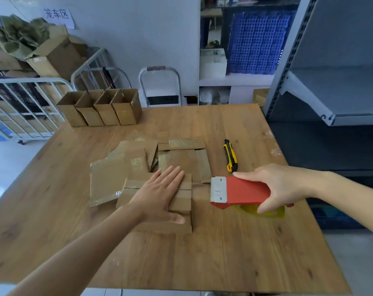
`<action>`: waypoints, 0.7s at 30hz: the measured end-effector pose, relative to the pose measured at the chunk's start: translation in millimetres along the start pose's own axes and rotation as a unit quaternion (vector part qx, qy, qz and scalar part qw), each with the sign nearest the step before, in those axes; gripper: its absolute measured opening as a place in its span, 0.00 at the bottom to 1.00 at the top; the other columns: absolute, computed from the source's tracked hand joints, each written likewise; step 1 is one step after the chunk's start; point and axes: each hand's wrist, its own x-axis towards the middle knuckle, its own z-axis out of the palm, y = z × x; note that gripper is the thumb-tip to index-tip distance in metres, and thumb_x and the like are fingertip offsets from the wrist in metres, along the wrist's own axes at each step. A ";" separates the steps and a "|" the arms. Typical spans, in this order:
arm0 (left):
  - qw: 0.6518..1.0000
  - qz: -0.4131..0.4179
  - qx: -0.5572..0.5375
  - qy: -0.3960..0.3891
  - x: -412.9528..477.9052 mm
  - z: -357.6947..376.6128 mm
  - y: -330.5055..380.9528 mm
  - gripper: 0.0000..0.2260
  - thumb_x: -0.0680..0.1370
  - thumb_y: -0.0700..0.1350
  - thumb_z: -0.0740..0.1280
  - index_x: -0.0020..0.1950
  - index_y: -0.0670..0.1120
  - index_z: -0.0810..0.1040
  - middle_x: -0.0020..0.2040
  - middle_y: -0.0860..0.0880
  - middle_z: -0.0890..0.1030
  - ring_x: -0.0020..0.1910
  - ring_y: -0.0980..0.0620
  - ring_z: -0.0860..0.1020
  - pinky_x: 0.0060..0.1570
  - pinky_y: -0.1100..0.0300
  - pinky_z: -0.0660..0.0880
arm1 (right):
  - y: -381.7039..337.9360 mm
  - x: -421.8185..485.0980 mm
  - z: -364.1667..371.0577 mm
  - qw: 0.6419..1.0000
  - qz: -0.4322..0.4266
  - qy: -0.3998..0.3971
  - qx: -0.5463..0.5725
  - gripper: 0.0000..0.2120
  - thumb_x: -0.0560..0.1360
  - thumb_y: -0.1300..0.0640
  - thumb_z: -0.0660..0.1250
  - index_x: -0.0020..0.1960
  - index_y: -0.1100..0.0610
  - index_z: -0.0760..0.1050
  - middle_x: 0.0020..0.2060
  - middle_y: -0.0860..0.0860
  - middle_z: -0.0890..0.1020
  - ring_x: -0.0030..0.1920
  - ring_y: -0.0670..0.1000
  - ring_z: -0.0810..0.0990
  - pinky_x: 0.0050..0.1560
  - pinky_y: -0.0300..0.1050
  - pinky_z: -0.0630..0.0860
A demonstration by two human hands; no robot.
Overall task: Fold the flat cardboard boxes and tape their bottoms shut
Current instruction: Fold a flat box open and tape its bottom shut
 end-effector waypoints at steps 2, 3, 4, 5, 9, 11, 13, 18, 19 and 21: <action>1.000 -0.003 0.002 -0.010 0.4 -0.5 0.2 0.56 0.66 0.80 0.53 0.77 0.47 0.31 0.76 0.51 0.31 0.75 0.53 0.30 0.73 0.55 0.31 | 4.0 -4.2 0.4 1.000 0.004 -0.007 -0.012 0.51 0.65 0.34 0.72 0.77 0.36 0.44 0.54 0.40 0.69 0.52 0.44 0.72 0.42 0.36 0.73; 1.000 -0.003 0.001 -0.015 0.7 -0.7 0.3 0.56 0.66 0.81 0.51 0.77 0.47 0.30 0.76 0.51 0.31 0.74 0.53 0.30 0.73 0.54 0.31 | 3.6 -3.5 0.8 1.000 0.004 -0.009 -0.021 0.52 0.64 0.33 0.72 0.77 0.36 0.44 0.54 0.40 0.69 0.52 0.44 0.71 0.45 0.37 0.74; 1.000 -0.002 -0.003 -0.018 1.0 -0.9 0.1 0.55 0.65 0.81 0.50 0.77 0.48 0.31 0.76 0.51 0.31 0.74 0.54 0.30 0.74 0.53 0.32 | 1.4 -1.3 0.9 0.999 0.004 -0.013 -0.031 0.53 0.64 0.32 0.73 0.78 0.37 0.44 0.54 0.40 0.69 0.52 0.44 0.71 0.45 0.37 0.73; 1.000 -0.002 -0.011 -0.019 1.6 -0.7 -0.2 0.54 0.65 0.81 0.47 0.77 0.48 0.31 0.77 0.51 0.32 0.75 0.54 0.30 0.74 0.52 0.34 | -1.7 2.3 1.4 0.999 0.003 -0.018 -0.042 0.53 0.64 0.32 0.73 0.78 0.37 0.44 0.53 0.40 0.69 0.52 0.44 0.71 0.44 0.37 0.72; 0.996 -0.033 -0.084 -0.007 3.4 -3.9 1.9 0.51 0.63 0.80 0.33 0.79 0.50 0.39 0.80 0.53 0.44 0.76 0.58 0.38 0.72 0.58 0.33 | -17.8 14.6 -1.1 0.996 0.002 -0.035 -0.078 0.49 0.67 0.35 0.72 0.79 0.41 0.47 0.52 0.42 0.67 0.48 0.43 0.70 0.39 0.35 0.67; 0.986 -0.073 -0.148 0.001 6.0 -9.2 6.1 0.52 0.63 0.80 0.32 0.80 0.51 0.45 0.79 0.54 0.51 0.77 0.57 0.46 0.73 0.60 0.37 | -23.3 17.5 -4.4 0.995 -0.001 -0.039 -0.091 0.48 0.68 0.37 0.72 0.79 0.43 0.49 0.53 0.44 0.69 0.47 0.44 0.70 0.38 0.36 0.67; 0.972 -0.126 -0.197 0.007 12.3 -16.1 15.1 0.50 0.65 0.80 0.40 0.79 0.51 0.51 0.77 0.53 0.57 0.76 0.53 0.53 0.75 0.57 0.45 | -28.7 20.0 -8.0 0.993 -0.006 -0.047 -0.110 0.47 0.68 0.38 0.72 0.79 0.45 0.51 0.55 0.46 0.71 0.50 0.47 0.71 0.38 0.37 0.68; 0.968 -0.212 -0.128 0.030 29.8 -17.9 38.3 0.33 0.71 0.69 0.55 0.69 0.50 0.65 0.68 0.49 0.68 0.69 0.47 0.62 0.73 0.50 0.53 | -49.0 27.7 -15.5 0.986 -0.006 -0.066 -0.155 0.45 0.68 0.38 0.72 0.78 0.48 0.55 0.50 0.46 0.71 0.48 0.48 0.72 0.34 0.37 0.68; 0.968 -0.216 -0.124 0.034 30.8 -16.4 39.1 0.30 0.72 0.68 0.56 0.67 0.50 0.66 0.66 0.49 0.69 0.68 0.47 0.63 0.73 0.50 0.53 | -52.6 29.6 -16.7 0.984 -0.008 -0.066 -0.166 0.42 0.68 0.39 0.72 0.76 0.49 0.59 0.49 0.46 0.73 0.46 0.48 0.74 0.34 0.39 0.70; 0.966 -0.222 -0.126 0.036 31.7 -14.7 38.9 0.28 0.72 0.66 0.57 0.64 0.49 0.67 0.65 0.49 0.70 0.67 0.46 0.64 0.73 0.50 0.53 | -60.3 34.4 -19.1 0.980 -0.014 -0.066 -0.185 0.34 0.67 0.42 0.72 0.69 0.51 0.68 0.46 0.48 0.77 0.43 0.49 0.77 0.33 0.43 0.73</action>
